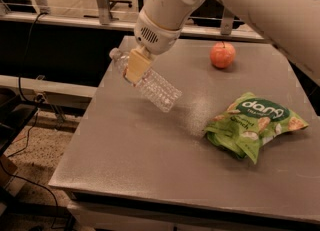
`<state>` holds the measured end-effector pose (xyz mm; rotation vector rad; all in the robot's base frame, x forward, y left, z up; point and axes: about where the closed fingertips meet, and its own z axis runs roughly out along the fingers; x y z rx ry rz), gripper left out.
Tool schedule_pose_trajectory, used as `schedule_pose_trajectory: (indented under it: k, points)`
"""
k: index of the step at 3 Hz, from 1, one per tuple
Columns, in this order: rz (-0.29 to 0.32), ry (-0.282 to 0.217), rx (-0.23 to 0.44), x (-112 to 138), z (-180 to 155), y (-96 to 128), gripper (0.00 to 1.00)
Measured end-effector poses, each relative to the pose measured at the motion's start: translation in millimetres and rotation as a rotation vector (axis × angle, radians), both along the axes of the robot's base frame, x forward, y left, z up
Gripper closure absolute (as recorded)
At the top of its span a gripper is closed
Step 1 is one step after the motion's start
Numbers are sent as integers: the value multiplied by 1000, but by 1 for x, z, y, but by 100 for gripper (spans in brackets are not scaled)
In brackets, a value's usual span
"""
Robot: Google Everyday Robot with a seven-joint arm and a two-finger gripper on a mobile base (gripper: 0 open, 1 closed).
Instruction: Place water bottle upright
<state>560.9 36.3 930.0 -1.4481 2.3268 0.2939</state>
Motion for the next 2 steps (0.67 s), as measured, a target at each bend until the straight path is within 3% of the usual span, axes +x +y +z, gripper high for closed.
schedule_pose_trajectory:
  k: [1,2]
  points:
    - [45,-71,127,10,15,-2,100]
    - [101,-168,310,21,29,-4,100]
